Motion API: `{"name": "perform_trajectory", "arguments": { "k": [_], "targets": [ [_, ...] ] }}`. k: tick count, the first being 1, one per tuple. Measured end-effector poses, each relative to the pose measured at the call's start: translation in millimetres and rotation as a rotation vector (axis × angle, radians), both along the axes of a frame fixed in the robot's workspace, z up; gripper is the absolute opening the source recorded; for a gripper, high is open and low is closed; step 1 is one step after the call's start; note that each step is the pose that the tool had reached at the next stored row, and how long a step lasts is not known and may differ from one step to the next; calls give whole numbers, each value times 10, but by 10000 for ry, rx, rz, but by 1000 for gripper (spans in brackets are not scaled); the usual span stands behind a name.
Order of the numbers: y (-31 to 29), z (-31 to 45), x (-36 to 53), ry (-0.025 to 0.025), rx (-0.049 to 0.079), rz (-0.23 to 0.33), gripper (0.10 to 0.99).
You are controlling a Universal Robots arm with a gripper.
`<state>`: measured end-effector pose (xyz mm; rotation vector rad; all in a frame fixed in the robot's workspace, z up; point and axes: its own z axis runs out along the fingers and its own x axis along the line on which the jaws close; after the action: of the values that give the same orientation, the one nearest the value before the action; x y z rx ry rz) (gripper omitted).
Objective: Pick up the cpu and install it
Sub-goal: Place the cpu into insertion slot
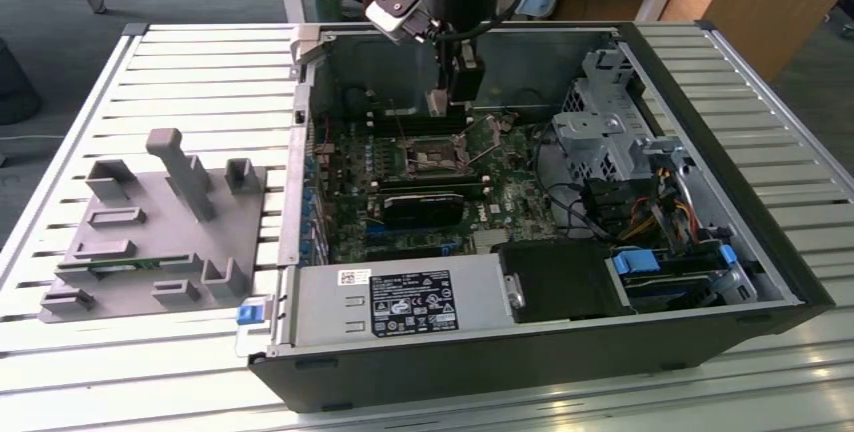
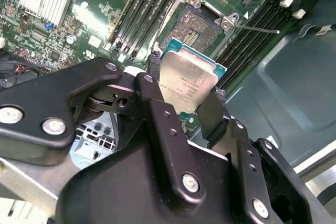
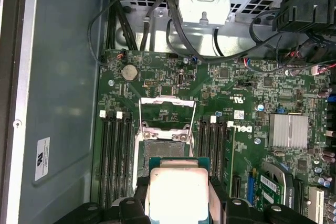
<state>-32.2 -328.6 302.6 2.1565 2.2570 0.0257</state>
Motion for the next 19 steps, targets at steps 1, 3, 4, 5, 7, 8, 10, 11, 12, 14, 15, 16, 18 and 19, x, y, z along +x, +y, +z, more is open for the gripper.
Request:
{"name": "perform_trajectory", "arguments": {
  "k": [1, 3, 4, 5, 7, 8, 10, 11, 12, 14, 15, 16, 18, 19],
  "targets": [
    [0, -2, 0, 0, 0, 0, 533],
    [0, -8, 0, -1, 1, 1, 533],
    [0, -13, 0, -1, 2, 0, 533],
    [0, -18, 0, -1, 1, 0, 533],
    [0, -32, 0, 0, 0, 1, 533],
    [0, -41, 0, 0, 0, 0, 533],
    [1, -66, 0, 0, 0, 0, 533],
    [2, -81, 0, 0, 0, -3, 533],
    [4, -95, 0, 0, 0, -23, 533],
    [5, -123, 0, 0, 0, -135, 533],
    [4, -137, 0, 0, 0, -178, 533],
    [5, -152, 0, -1, 1, -192, 533],
    [4, -183, 0, 0, 0, -198, 533],
    [4, -199, 0, 0, 0, -200, 533]
  ]
}}
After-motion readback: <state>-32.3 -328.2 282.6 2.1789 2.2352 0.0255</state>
